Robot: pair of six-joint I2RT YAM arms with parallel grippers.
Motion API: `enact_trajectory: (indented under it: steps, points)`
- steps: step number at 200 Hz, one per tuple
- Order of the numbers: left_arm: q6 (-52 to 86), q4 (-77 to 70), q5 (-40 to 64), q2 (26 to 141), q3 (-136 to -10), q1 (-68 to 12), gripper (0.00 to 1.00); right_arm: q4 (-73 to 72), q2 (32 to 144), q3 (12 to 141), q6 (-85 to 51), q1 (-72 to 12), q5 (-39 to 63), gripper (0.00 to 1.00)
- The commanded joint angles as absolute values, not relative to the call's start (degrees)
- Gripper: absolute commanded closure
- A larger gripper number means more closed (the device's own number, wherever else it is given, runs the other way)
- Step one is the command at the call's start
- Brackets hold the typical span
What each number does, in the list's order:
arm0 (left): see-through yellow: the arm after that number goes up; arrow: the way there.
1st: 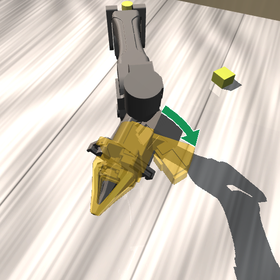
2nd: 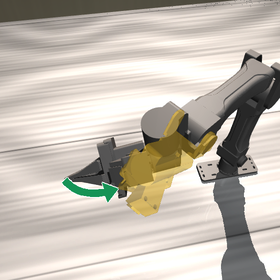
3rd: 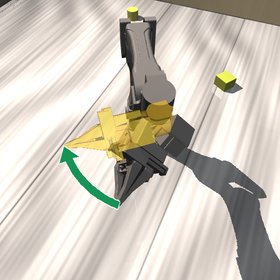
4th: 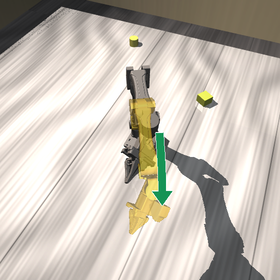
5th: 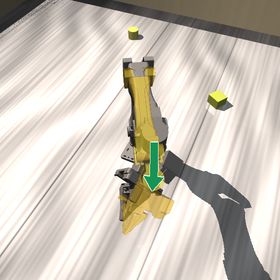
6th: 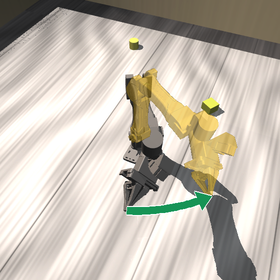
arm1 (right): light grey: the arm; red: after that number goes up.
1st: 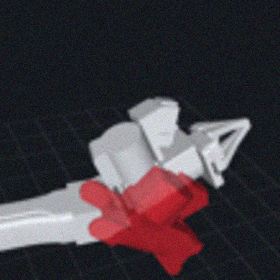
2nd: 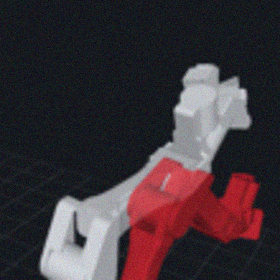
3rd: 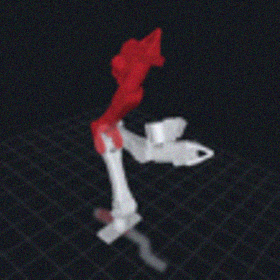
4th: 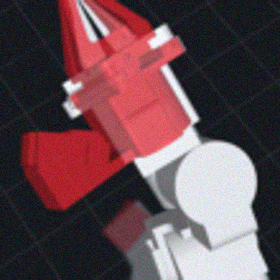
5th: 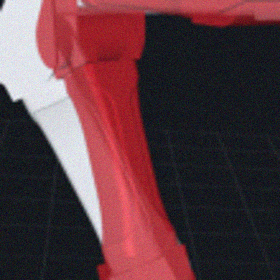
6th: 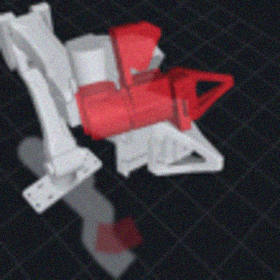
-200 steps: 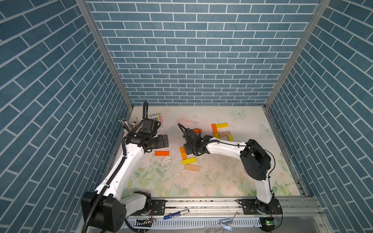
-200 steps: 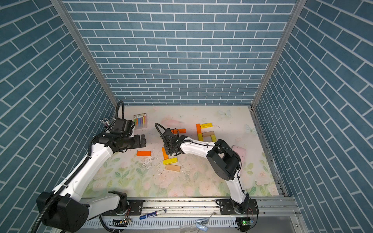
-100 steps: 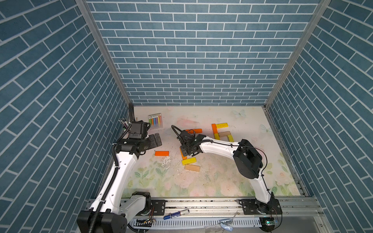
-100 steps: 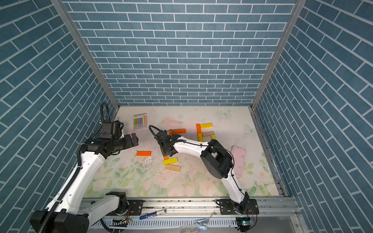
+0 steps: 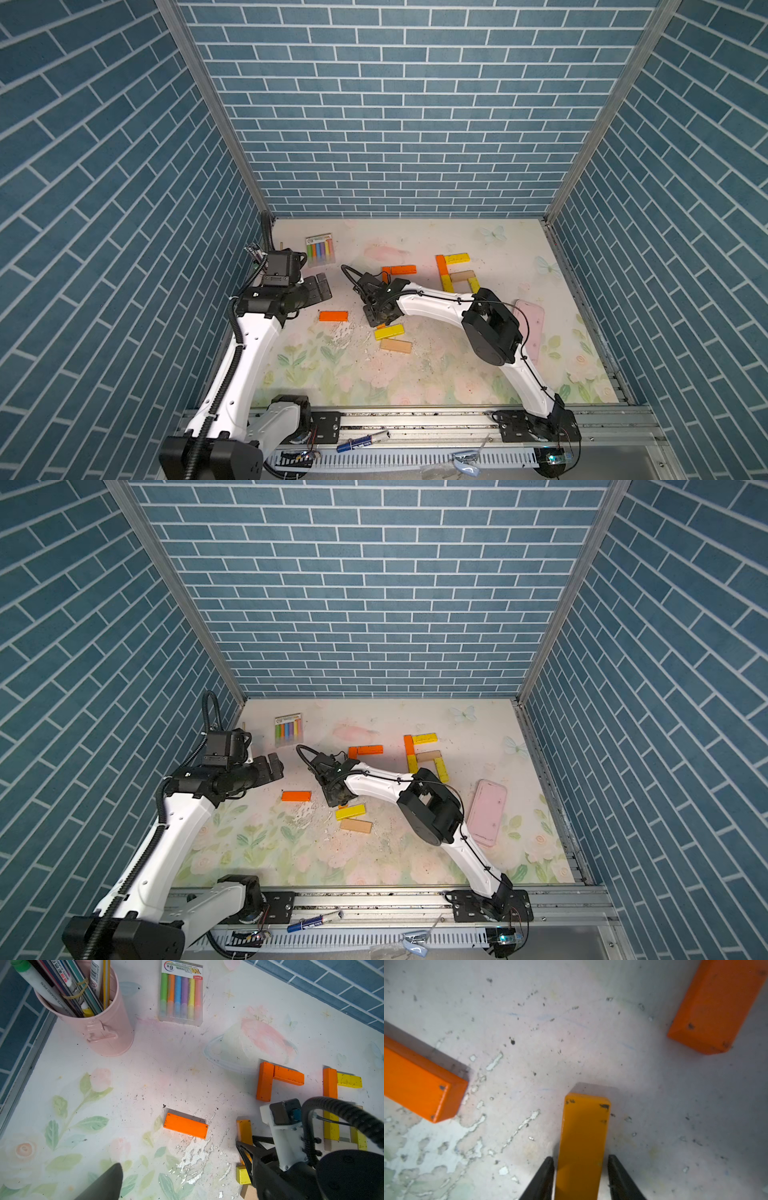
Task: Assemble the number 6 with building blocks
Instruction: Pick up the building block from the center of the board.
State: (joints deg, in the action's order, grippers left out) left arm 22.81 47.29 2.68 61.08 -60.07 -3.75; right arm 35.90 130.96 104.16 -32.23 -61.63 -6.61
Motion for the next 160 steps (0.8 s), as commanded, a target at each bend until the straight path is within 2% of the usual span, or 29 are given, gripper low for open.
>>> enact_trajectory:
  steps: [1, 69, 117, 160]
  points:
    - [24.07, 47.81, 2.37, 60.42, -59.72, -3.09, 0.02, 38.92, 131.69, 105.34, -35.77, -61.86, -6.92, 0.64]
    - [24.61, 47.55, 3.25, 60.8, -59.5, -3.08, 0.02, 36.84, 126.1, 105.43, -41.09, -61.1, -8.12, 0.77]
    - [25.13, 47.64, 4.0, 61.59, -59.5, -3.08, 0.02, 37.73, 119.91, 104.44, -47.0, -59.57, -10.94, 0.77]
    - [25.63, 47.9, 5.15, 63.03, -59.74, -3.08, 0.02, 41.53, 120.44, 104.83, -50.39, -59.35, -15.48, 0.73]
